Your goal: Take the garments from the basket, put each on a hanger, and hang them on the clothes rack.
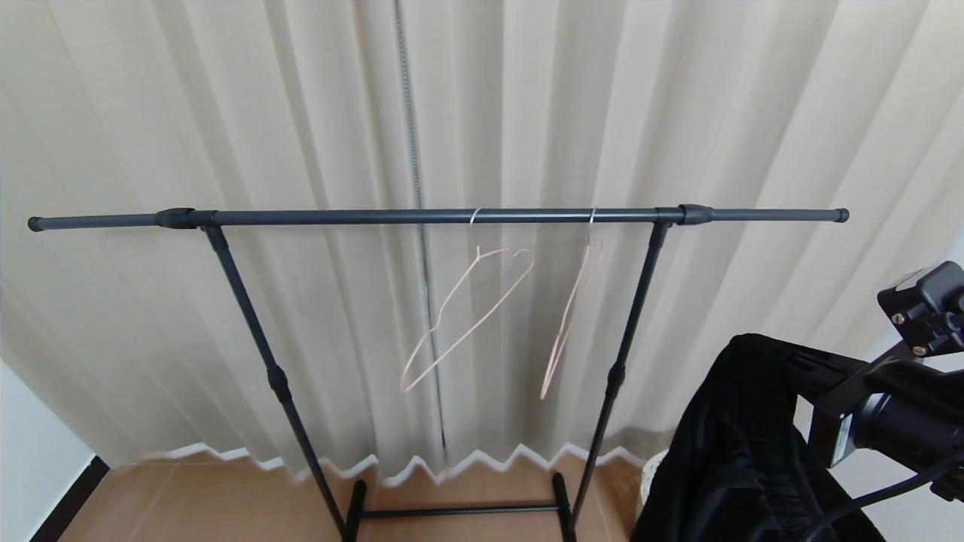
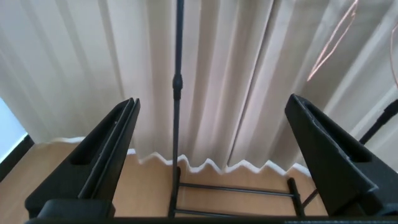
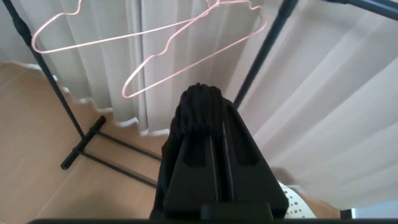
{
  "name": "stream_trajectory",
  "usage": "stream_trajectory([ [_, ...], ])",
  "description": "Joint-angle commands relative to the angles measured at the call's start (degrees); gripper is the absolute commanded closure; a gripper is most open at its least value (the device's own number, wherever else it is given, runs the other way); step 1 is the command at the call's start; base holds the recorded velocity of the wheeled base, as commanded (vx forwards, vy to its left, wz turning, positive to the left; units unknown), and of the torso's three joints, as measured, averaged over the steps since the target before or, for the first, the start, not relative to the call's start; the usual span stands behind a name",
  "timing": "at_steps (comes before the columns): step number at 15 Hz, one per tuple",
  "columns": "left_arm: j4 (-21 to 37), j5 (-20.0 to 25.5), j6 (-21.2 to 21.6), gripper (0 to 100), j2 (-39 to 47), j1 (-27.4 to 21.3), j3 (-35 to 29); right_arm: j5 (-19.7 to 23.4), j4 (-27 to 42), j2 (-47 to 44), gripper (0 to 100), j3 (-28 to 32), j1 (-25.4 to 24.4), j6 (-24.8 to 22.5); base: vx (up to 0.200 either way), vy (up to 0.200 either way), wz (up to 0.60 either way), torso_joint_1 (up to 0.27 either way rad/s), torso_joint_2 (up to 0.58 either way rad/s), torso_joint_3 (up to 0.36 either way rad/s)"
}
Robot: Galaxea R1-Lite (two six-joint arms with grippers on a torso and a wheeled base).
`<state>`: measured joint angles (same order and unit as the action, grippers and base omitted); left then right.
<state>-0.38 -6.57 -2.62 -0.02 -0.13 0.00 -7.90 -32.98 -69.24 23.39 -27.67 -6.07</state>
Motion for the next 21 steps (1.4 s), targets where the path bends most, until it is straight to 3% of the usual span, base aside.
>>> stream_trajectory([
  [1, -0.06, -0.02, -0.02, 0, 0.02, 0.05, 0.0, -0.01, 0.02, -0.1, 100, -0.01, -0.01, 0.01, -0.2, 0.0, 0.0, 0.007, 0.0, -0.002],
  [6, 0.03, 0.33, 2.27, 0, 0.02, 0.05, 0.0, -0.01, 0.02, -0.98, 100, -0.01, 0.07, -0.17, -0.04, 0.0, 0.0, 0.001, 0.0, -0.001],
  [7, 0.03, 2.62, 3.85, 0, 0.02, 0.05, 0.0, -0.19, 0.02, -0.81, 100, -0.19, -0.01, -0.26, 0.0, 0.0, 0.0, 0.0, 0.0, 0.0],
  [8, 0.47, 7.8, 5.52, 0, 1.43, -0.31, -0.09, -0.1, 0.02, -0.98, 100, -0.28, -0.01, -0.78, 0.0, 0.0, 0.0, 0.0, 0.0, 0.0],
  [9, 0.91, 9.21, 5.79, 0, 3.19, -0.31, -0.26, -0.19, 0.02, -1.16, 100, -0.28, -0.01, -1.4, 0.0, 0.0, 0.0, 0.0, 0.0, 0.0],
  [11, 3.45, 9.47, 8.6, 0, 12.5, -0.31, -1.67, -0.63, 0.02, -1.07, 100, 0.86, -0.45, -3.25, 0.0, 0.0, 0.0, 0.0, 0.0, 0.0],
  [13, 3.28, 12.9, 14.22, 0, 25.95, -1.98, -9.14, -0.89, 0.63, -4.5, 100, 7.98, -1.07, -3.95, 0.0, 0.0, 0.0, 0.0, 0.0, 0.0],
  [15, 2.75, 14.13, 14.4, 0, 37.2, -3.38, -15.29, -0.36, 0.19, -8.01, 100, 10.36, -1.07, -1.93, 0.0, 0.0, 0.0, 0.0, 0.0, 0.0],
  [17, 0.03, 14.13, 12.82, 0, 46.17, -8.3, -20.3, -1.59, 0.02, -14.17, 100, 12.99, -0.89, 4.31, 0.0, 0.0, 0.0, 0.0, 0.0, 0.0],
  [19, -1.38, 14.22, 9.04, 0, 52.14, -16.04, -23.38, -4.84, 0.72, -16.54, 100, 15.72, -0.89, 6.33, 0.0, 0.0, 0.0, 0.0, 0.0, 0.0],
  [21, -3.75, 14.13, -0.19, 0, 60.14, -25.97, -28.21, -9.41, 0.54, -18.74, 100, 17.48, -0.89, 7.92, 0.0, 0.0, 0.0, 0.0, 0.0, 0.0],
])
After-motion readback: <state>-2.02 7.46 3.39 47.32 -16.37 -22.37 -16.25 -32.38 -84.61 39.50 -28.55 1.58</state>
